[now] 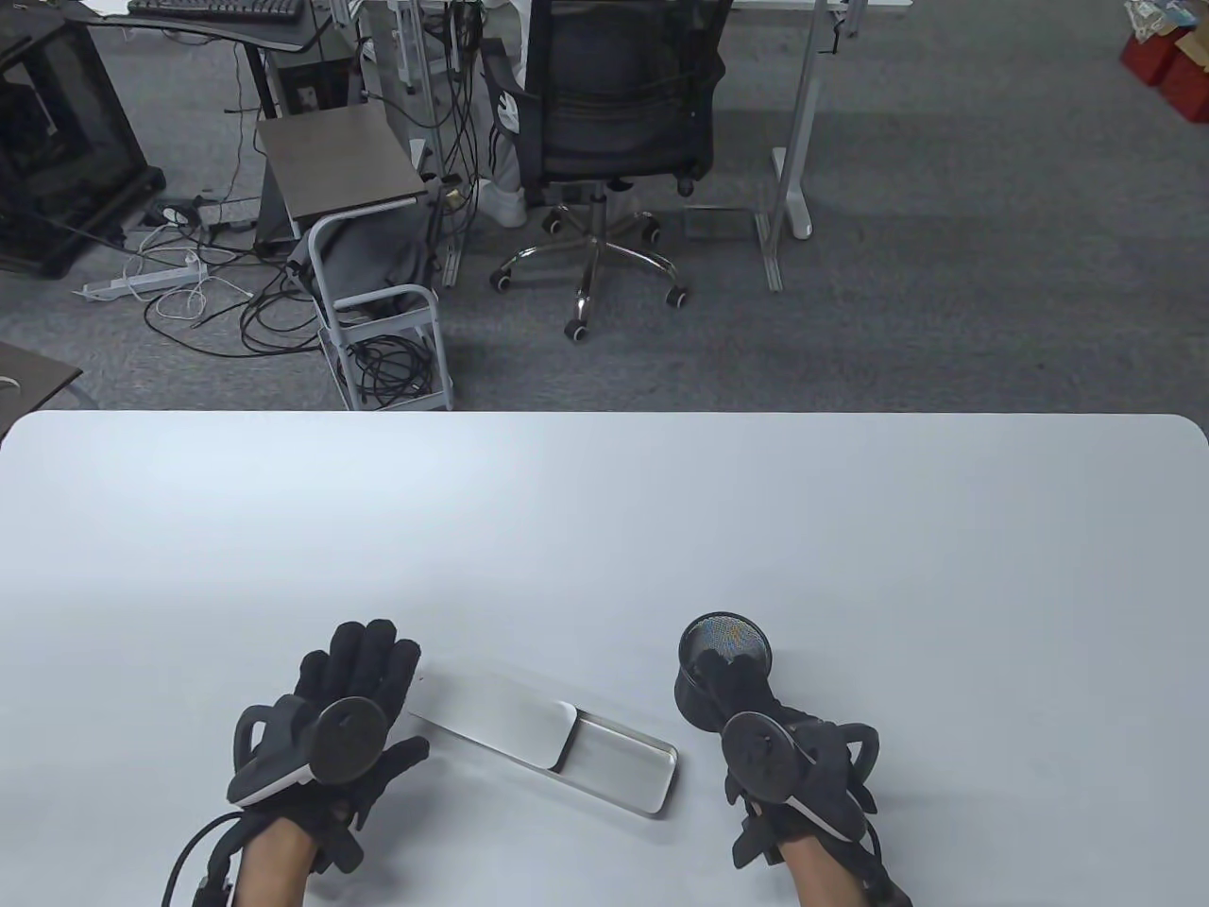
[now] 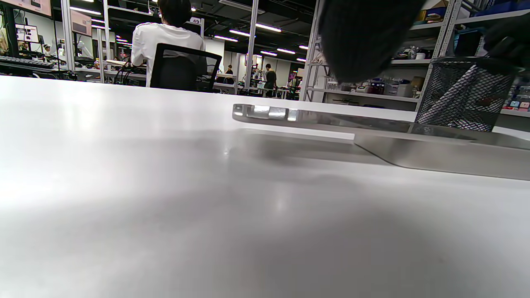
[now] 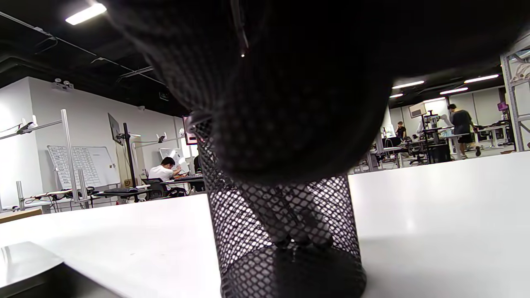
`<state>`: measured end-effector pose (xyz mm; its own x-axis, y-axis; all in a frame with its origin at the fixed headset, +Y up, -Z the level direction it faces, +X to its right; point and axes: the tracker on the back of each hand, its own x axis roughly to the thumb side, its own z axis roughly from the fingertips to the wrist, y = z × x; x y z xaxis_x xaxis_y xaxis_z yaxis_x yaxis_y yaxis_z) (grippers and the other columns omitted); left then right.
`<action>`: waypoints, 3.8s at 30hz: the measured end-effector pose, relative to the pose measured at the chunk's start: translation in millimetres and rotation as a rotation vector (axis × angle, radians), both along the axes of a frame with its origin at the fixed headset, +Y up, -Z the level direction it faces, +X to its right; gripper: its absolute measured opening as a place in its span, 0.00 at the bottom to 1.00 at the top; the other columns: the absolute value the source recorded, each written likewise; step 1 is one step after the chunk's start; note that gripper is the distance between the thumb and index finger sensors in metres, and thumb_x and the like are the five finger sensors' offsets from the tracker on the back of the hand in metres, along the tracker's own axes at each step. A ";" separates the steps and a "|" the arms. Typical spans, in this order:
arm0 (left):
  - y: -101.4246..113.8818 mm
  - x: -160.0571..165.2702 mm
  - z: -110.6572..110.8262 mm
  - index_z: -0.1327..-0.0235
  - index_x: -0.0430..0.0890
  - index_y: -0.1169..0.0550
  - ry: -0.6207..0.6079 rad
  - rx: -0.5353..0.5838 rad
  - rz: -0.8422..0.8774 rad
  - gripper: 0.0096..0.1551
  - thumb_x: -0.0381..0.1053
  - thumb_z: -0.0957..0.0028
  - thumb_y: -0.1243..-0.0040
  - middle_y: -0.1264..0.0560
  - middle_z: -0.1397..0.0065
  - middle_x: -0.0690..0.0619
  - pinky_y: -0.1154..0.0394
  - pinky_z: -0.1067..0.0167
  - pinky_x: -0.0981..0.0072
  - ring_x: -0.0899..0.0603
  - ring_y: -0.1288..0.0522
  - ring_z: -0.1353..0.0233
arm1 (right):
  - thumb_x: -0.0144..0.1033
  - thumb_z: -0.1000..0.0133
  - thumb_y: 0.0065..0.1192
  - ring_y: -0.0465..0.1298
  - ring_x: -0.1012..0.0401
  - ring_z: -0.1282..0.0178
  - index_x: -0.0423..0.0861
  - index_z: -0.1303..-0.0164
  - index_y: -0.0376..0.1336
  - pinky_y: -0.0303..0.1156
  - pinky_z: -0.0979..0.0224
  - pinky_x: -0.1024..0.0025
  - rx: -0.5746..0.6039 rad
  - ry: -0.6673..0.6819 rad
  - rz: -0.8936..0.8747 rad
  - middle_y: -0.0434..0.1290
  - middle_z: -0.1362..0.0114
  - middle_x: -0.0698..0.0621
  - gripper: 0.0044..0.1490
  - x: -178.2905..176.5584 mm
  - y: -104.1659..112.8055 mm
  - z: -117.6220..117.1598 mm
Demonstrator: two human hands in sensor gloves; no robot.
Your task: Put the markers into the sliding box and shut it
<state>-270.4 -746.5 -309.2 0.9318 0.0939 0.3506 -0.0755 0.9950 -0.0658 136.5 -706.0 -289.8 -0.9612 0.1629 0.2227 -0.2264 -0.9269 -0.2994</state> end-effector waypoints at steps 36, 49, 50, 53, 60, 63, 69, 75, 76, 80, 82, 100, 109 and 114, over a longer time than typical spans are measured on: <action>2.9 1.5 -0.2 0.20 0.51 0.57 0.011 -0.005 0.005 0.57 0.65 0.48 0.38 0.67 0.16 0.49 0.65 0.29 0.34 0.36 0.72 0.20 | 0.33 0.45 0.69 0.85 0.60 0.79 0.55 0.39 0.73 0.82 0.79 0.70 0.217 -0.109 -0.006 0.84 0.36 0.39 0.23 13.0 16.8 15.4; 5.4 -0.7 -0.1 0.20 0.51 0.58 0.018 0.007 0.007 0.57 0.65 0.48 0.38 0.67 0.16 0.49 0.65 0.29 0.34 0.36 0.72 0.20 | 0.34 0.44 0.68 0.86 0.61 0.78 0.55 0.37 0.71 0.82 0.78 0.71 0.402 -0.116 -0.212 0.83 0.36 0.40 0.23 30.5 30.2 34.2; 5.5 -0.9 -0.1 0.20 0.50 0.58 0.018 0.008 0.007 0.57 0.65 0.48 0.39 0.67 0.16 0.49 0.65 0.29 0.34 0.36 0.72 0.20 | 0.35 0.44 0.68 0.86 0.62 0.78 0.55 0.37 0.71 0.83 0.78 0.72 0.415 -0.106 -0.243 0.83 0.36 0.40 0.23 31.5 30.9 36.0; 5.8 -1.1 -0.1 0.20 0.51 0.58 0.018 0.009 0.006 0.57 0.65 0.48 0.39 0.67 0.16 0.49 0.65 0.29 0.34 0.36 0.72 0.20 | 0.35 0.44 0.68 0.86 0.63 0.78 0.55 0.37 0.71 0.83 0.78 0.73 0.461 -0.074 -0.306 0.83 0.36 0.41 0.23 31.8 33.4 41.4; 6.0 -1.2 0.1 0.20 0.51 0.57 0.019 0.008 0.003 0.57 0.65 0.48 0.39 0.67 0.16 0.49 0.65 0.29 0.34 0.36 0.72 0.20 | 0.36 0.45 0.70 0.86 0.64 0.80 0.55 0.39 0.72 0.83 0.79 0.75 0.420 0.053 -0.380 0.85 0.39 0.42 0.22 22.2 32.6 43.2; 6.1 -1.2 0.2 0.20 0.50 0.57 0.019 0.007 0.001 0.57 0.65 0.48 0.38 0.67 0.16 0.49 0.65 0.29 0.34 0.36 0.72 0.20 | 0.37 0.46 0.71 0.86 0.65 0.81 0.55 0.40 0.72 0.83 0.80 0.75 0.359 0.109 -0.366 0.85 0.40 0.42 0.23 13.3 27.7 40.1; 6.8 -1.4 0.3 0.20 0.51 0.58 0.020 0.010 0.003 0.57 0.65 0.48 0.39 0.67 0.16 0.49 0.65 0.29 0.34 0.36 0.72 0.20 | 0.36 0.48 0.72 0.85 0.64 0.81 0.53 0.42 0.73 0.82 0.81 0.74 0.195 0.213 -0.325 0.86 0.41 0.41 0.22 -6.3 12.7 31.6; 7.1 -1.2 0.3 0.20 0.50 0.57 0.018 0.013 0.004 0.57 0.65 0.48 0.38 0.67 0.16 0.49 0.65 0.29 0.34 0.36 0.72 0.20 | 0.36 0.48 0.73 0.85 0.64 0.82 0.52 0.42 0.73 0.82 0.81 0.74 0.105 0.266 -0.299 0.85 0.41 0.41 0.23 -22.9 0.1 27.7; 7.1 -1.2 0.4 0.20 0.51 0.58 0.017 0.013 0.005 0.57 0.65 0.48 0.39 0.67 0.16 0.49 0.65 0.29 0.34 0.36 0.72 0.20 | 0.36 0.48 0.73 0.85 0.64 0.82 0.52 0.42 0.73 0.82 0.81 0.74 0.091 0.270 -0.286 0.85 0.41 0.41 0.23 -26.4 -2.1 27.1; 6.9 -1.2 0.8 0.20 0.50 0.58 0.014 0.013 0.010 0.57 0.65 0.48 0.38 0.67 0.16 0.49 0.65 0.29 0.34 0.36 0.72 0.20 | 0.36 0.49 0.74 0.85 0.64 0.82 0.52 0.43 0.73 0.82 0.81 0.74 0.064 0.274 -0.242 0.85 0.40 0.41 0.22 -33.7 -7.3 25.1; 7.2 -1.1 0.9 0.20 0.50 0.58 0.014 0.014 0.010 0.57 0.65 0.48 0.39 0.67 0.16 0.49 0.65 0.29 0.34 0.36 0.72 0.20 | 0.37 0.49 0.74 0.85 0.64 0.81 0.51 0.43 0.73 0.82 0.81 0.74 0.043 0.280 -0.210 0.85 0.40 0.41 0.22 -37.5 -10.8 24.3; 6.6 4.3 7.0 0.20 0.50 0.57 -0.019 0.038 0.034 0.56 0.65 0.48 0.39 0.67 0.16 0.49 0.65 0.29 0.34 0.36 0.72 0.20 | 0.36 0.51 0.76 0.83 0.63 0.82 0.53 0.45 0.73 0.81 0.81 0.73 -0.092 0.324 0.089 0.85 0.40 0.43 0.22 -56.2 -35.0 18.5; 6.1 15.0 9.0 0.20 0.51 0.57 -0.051 0.046 0.010 0.56 0.65 0.48 0.39 0.67 0.16 0.49 0.65 0.29 0.34 0.37 0.72 0.20 | 0.34 0.51 0.77 0.83 0.62 0.81 0.53 0.47 0.76 0.81 0.81 0.72 -0.099 0.350 0.207 0.85 0.40 0.48 0.21 -69.0 -41.5 20.2; 0.3 18.0 7.2 0.20 0.51 0.57 -0.061 0.037 -0.014 0.56 0.65 0.47 0.39 0.67 0.16 0.50 0.65 0.29 0.34 0.37 0.71 0.19 | 0.33 0.52 0.77 0.83 0.63 0.82 0.53 0.49 0.78 0.81 0.81 0.72 -0.097 0.368 0.256 0.87 0.42 0.53 0.20 -74.9 -45.6 23.3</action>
<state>-252.4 -746.2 -302.1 0.9099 0.0672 0.4094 -0.0590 0.9977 -0.0326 61.6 -751.6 -266.5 -0.8328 -0.0329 0.5525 -0.0614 -0.9866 -0.1512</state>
